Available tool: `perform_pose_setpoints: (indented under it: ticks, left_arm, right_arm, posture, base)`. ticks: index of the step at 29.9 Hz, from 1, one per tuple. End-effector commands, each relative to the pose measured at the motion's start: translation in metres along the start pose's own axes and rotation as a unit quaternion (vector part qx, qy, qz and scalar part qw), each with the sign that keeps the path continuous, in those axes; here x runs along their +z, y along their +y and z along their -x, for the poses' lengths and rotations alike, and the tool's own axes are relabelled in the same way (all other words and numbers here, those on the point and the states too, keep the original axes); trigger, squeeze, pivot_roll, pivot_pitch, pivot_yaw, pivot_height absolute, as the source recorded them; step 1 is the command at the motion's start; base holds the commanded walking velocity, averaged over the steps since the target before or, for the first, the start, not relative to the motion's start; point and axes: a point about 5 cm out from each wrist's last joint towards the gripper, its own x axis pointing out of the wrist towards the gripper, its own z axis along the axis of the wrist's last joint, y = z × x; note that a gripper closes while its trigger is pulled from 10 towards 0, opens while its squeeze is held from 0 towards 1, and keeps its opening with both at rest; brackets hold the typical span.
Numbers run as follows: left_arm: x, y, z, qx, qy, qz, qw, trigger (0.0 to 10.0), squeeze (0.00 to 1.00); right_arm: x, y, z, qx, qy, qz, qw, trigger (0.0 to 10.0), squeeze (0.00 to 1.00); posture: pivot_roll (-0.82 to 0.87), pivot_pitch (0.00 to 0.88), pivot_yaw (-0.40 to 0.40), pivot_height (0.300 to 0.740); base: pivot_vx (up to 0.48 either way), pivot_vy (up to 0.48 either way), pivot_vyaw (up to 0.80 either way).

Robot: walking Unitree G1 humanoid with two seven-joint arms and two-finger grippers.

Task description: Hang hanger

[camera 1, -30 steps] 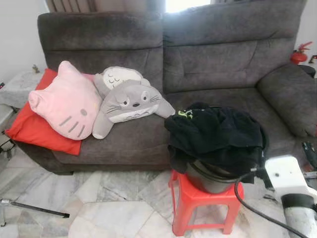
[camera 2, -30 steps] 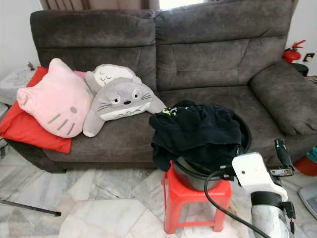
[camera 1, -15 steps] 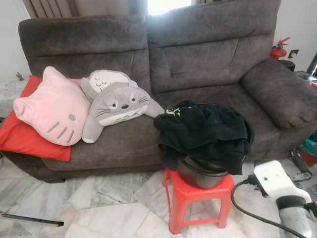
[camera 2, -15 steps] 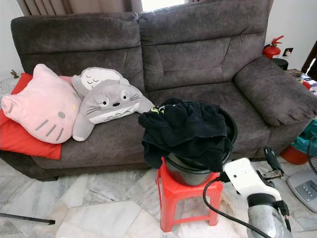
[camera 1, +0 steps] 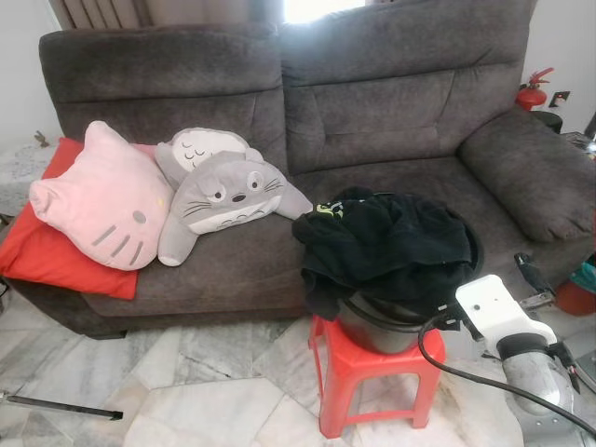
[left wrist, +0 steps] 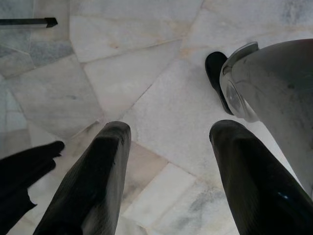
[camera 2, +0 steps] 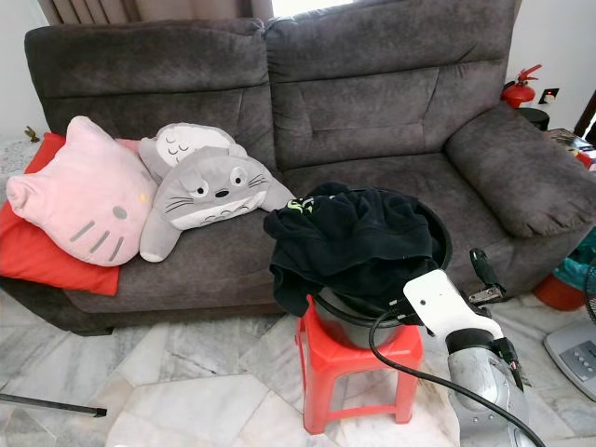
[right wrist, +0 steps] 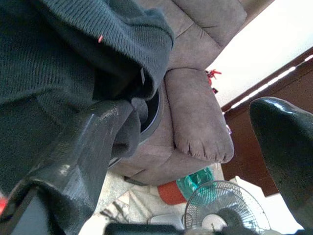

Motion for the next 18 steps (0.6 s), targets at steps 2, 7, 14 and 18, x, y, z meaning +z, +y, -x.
perform_pose_setpoints:
  ticks: [2, 7, 14, 18]
  left_arm:
    - [-0.001, 0.002, 0.0, 0.006, 0.004, -0.001, 1.0, 10.0, 0.0]
    - [-0.001, 0.002, 0.0, 0.006, 0.004, 0.0, 1.0, 10.0, 0.0]
    - [-0.001, 0.002, 0.0, 0.007, 0.005, 0.0, 1.0, 10.0, 0.0]
    - [-0.001, 0.002, 0.0, 0.006, 0.005, 0.0, 1.0, 10.0, 0.0]
  right_arm:
    - [0.003, -0.003, -0.005, -0.005, -0.008, -0.002, 1.0, 10.0, 0.0]
    - [0.01, -0.008, -0.013, -0.014, -0.021, -0.003, 1.0, 10.0, 0.0]
    - [0.014, -0.015, -0.019, -0.028, -0.03, -0.002, 0.999, 10.0, 0.0]
    - [0.016, -0.017, -0.022, -0.032, -0.036, -0.002, 0.999, 10.0, 0.0]
  posture:
    - [-0.23, 0.0, 0.083, 0.74]
    - [-0.23, 0.0, 0.084, 0.74]
    - [-0.22, 0.0, 0.083, 0.74]
    - [-0.22, 0.0, 0.083, 0.74]
  base:
    - [0.0, 0.0, 0.0]
    - [0.0, 0.0, 0.0]
    - [0.0, 0.0, 0.0]
    - [0.0, 0.0, 0.0]
